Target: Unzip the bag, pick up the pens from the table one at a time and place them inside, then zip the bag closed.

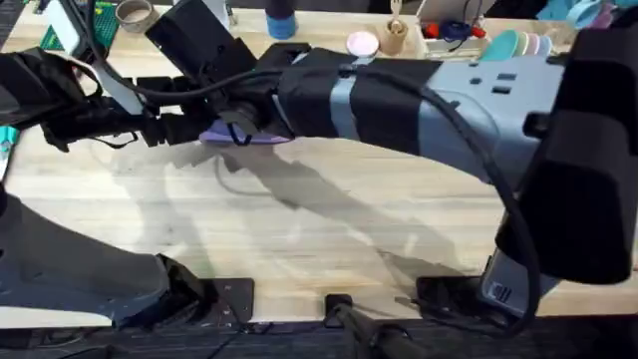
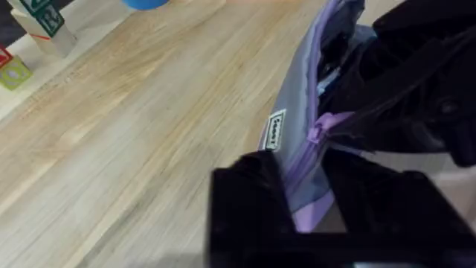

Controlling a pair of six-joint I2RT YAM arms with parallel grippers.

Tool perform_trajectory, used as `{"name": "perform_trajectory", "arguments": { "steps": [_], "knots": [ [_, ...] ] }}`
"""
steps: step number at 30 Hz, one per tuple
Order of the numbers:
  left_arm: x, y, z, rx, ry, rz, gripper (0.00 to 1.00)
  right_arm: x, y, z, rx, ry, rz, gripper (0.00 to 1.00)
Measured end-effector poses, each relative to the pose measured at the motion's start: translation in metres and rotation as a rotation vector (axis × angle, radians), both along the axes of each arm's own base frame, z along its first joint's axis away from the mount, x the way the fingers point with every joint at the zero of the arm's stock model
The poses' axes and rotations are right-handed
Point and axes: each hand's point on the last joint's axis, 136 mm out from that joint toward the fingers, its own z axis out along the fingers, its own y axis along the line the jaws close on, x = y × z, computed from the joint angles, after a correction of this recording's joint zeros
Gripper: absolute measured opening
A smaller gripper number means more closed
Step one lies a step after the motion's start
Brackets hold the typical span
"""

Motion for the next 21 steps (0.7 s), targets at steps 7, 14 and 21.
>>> {"name": "perform_trajectory", "arguments": {
  "steps": [7, 14, 21],
  "knots": [
    [0.0, -0.003, 0.003, -0.017, -0.006, -0.007, 0.047, 0.0, -0.001, 0.0, -0.002, 0.002, -0.001, 0.028],
    [0.0, -0.003, 0.003, -0.017, -0.007, -0.007, 0.04, 0.006, -0.004, -0.001, 0.005, 0.01, -0.004, 0.028],
    [0.001, -0.004, 0.003, -0.018, -0.011, -0.008, 0.041, 0.012, -0.014, -0.006, -0.007, 0.042, -0.009, 0.03]
  ]
}}
